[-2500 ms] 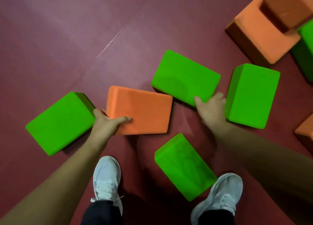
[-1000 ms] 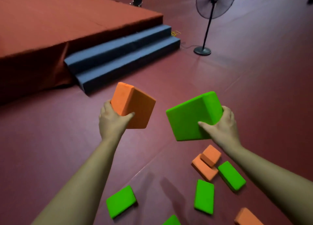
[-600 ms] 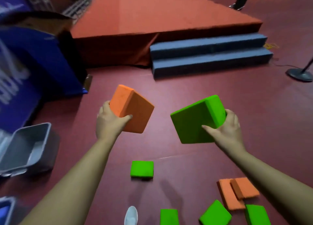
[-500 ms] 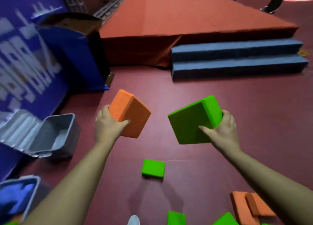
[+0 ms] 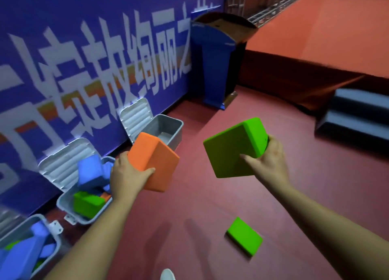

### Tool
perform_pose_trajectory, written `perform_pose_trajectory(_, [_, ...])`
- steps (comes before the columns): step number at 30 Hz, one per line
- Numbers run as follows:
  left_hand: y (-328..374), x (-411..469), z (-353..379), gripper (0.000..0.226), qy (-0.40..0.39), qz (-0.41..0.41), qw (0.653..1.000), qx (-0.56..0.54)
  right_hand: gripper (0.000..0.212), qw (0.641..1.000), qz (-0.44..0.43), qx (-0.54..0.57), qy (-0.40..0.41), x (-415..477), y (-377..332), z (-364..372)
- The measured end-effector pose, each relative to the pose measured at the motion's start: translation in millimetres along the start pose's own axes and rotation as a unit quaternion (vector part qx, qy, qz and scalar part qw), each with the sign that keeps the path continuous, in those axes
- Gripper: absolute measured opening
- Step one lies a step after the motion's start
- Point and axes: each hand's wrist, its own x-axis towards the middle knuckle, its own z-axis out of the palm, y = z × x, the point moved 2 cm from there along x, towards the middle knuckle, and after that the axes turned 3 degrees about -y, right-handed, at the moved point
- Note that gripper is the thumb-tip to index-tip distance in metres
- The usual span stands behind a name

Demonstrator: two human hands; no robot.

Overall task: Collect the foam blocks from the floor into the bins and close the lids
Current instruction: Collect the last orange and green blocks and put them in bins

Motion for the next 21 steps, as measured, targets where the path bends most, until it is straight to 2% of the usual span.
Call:
perform_pose_trajectory(5, [-55.3,96.0,-16.4,0.090,0.024,-0.027,0.999,0.003,0.082,0.999,-0.024,0.002,-0.032,47.8,-60.3,90.7])
perform_pose_trajectory(10, [-57.7,175.6,-16.0,0.090,0.019,-0.019,1.000,0.015,0.082,0.998,-0.031,-0.006,-0.045,95.8,-92.9,137.7])
perform_pose_trajectory(15, [-20.5,236.9,15.6,0.089,0.008,0.000,1.000,-0.008,0.084,0.999,-0.013,-0.026,-0.042,146.2,-75.3,150.8])
perform_pose_trajectory(21, [36.5,299.2,92.0,0.092,-0.025,0.015,0.999,-0.033,0.083,0.998,0.023,-0.051,-0.028,218.7,-23.6,157.9])
